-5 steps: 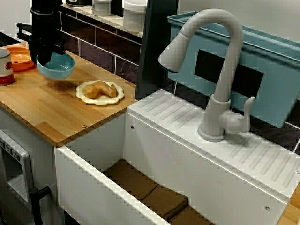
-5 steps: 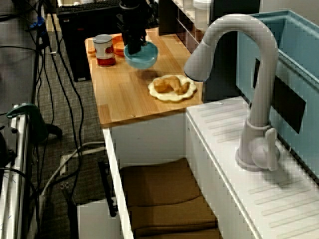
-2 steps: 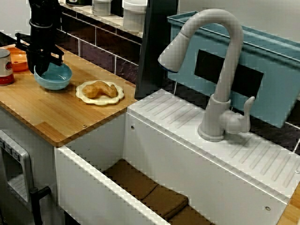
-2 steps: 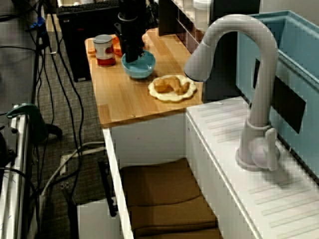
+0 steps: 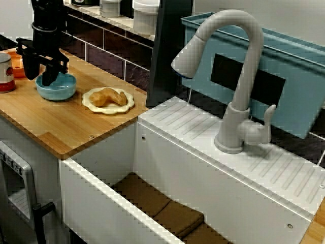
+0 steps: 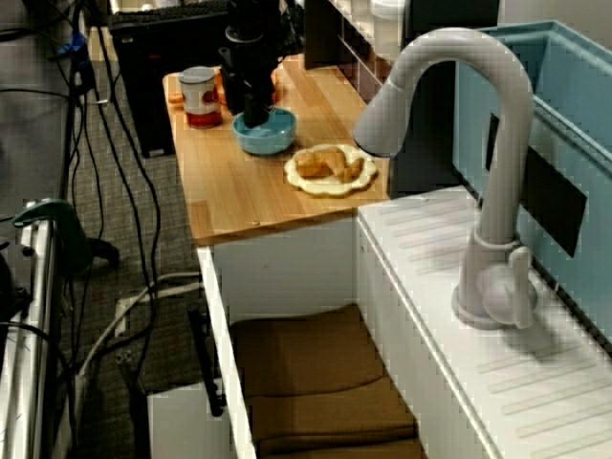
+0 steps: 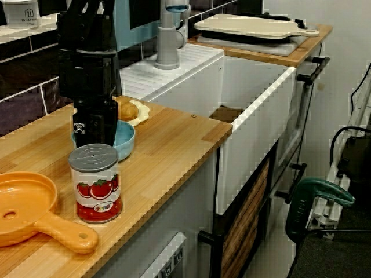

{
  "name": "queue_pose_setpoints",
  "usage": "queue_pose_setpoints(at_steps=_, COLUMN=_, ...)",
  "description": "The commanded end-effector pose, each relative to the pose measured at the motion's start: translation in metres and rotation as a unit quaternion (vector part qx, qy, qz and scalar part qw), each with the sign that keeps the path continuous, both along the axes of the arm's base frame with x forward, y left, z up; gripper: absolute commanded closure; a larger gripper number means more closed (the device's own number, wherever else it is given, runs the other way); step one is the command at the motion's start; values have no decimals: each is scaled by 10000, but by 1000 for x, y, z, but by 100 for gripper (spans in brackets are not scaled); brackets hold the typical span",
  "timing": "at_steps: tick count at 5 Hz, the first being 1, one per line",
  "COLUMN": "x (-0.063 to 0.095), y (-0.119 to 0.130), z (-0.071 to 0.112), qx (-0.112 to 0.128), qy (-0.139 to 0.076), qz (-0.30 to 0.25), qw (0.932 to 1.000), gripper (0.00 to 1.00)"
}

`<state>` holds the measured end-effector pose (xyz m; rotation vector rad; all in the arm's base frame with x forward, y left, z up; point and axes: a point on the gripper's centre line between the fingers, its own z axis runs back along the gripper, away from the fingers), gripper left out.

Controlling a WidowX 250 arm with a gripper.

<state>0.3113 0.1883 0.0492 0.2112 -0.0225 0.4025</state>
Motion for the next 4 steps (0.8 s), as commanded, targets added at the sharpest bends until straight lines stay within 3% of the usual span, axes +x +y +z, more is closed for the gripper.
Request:
queue_pose_setpoints(at_steps=1, x=0, y=7, z=28, qx=52, qy=-245, qz=-40, qw=9997, gripper=0)
queue_pose_setpoints(at_steps=4, x=1, y=6, z=56, qx=-215, qy=-242, qz=-62, qw=9995, gripper=0)
